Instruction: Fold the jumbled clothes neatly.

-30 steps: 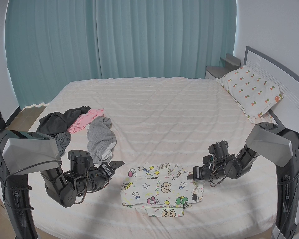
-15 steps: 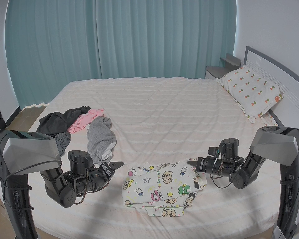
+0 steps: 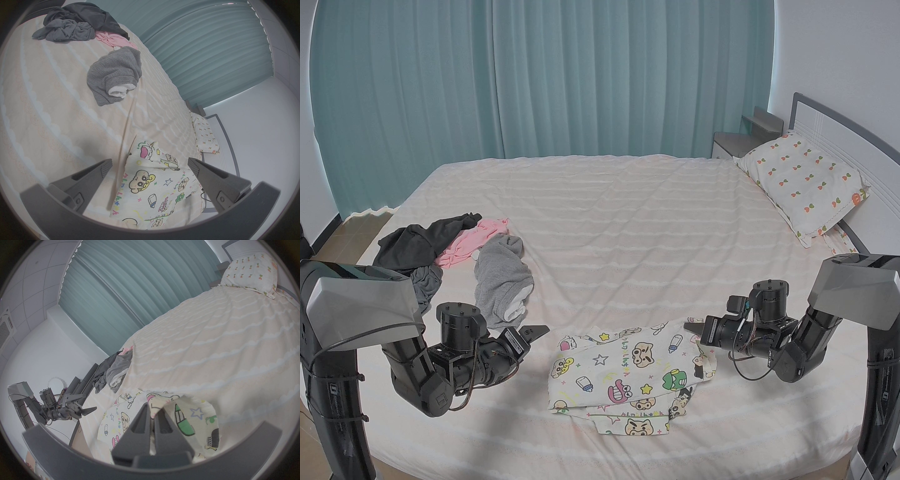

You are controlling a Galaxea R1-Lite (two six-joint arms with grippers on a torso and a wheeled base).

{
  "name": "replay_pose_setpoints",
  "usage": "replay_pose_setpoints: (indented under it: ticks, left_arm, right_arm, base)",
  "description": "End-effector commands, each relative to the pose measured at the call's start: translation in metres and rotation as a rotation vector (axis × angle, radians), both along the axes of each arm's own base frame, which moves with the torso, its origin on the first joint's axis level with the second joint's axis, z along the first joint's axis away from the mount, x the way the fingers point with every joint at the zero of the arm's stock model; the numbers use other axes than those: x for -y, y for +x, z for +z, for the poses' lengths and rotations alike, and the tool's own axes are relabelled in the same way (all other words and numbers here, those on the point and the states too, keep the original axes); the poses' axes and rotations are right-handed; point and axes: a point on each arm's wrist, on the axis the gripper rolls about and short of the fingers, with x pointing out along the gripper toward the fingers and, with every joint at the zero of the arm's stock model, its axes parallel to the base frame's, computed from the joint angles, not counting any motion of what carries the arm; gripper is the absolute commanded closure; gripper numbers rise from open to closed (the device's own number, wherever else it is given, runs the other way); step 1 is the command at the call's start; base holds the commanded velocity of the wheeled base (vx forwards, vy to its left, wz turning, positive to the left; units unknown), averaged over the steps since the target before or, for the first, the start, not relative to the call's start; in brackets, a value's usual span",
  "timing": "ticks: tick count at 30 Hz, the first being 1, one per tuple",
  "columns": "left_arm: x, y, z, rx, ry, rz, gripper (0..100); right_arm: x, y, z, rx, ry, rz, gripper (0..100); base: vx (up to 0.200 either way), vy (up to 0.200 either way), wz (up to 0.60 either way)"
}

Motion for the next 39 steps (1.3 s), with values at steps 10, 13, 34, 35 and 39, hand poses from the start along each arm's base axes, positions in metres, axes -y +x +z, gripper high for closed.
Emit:
replay_pose_setpoints:
  ticks: [10, 13, 34, 35, 39]
  left_arm:
    - [0.0, 0.001, 0.0, -0.002, -0.004, 0.0, 0]
    - [0.0, 0.001, -0.001, -0.004, -0.003, 0.0, 0]
    - [0.001, 0.001, -0.003, -0.007, -0.004, -0.004, 0]
    - [0.001, 0.001, -0.003, -0.007, -0.003, -0.003, 0]
    - [0.001, 0.001, -0.003, -0.007, -0.003, -0.003, 0]
  right_arm:
    - [0.008, 0.014, -0.018, -0.112, -0.027, -0.027, 0]
    - [0.015, 0.017, -0.019, -0.121, -0.029, -0.046, 0]
    - [0.001, -0.04, -0.015, -0.198, -0.098, 0.11, 0]
    - [-0.001, -0.041, -0.018, -0.204, -0.104, 0.119, 0]
    - [-0.003, -0.042, -0.025, -0.221, -0.115, 0.129, 0]
  base:
    - [0.0, 0.0, 0.0]
    - [0.0, 0.0, 0.0]
    - [0.0, 0.0, 0.0]
    - [0.0, 0.0, 0.0]
    - [0.0, 0.0, 0.0]
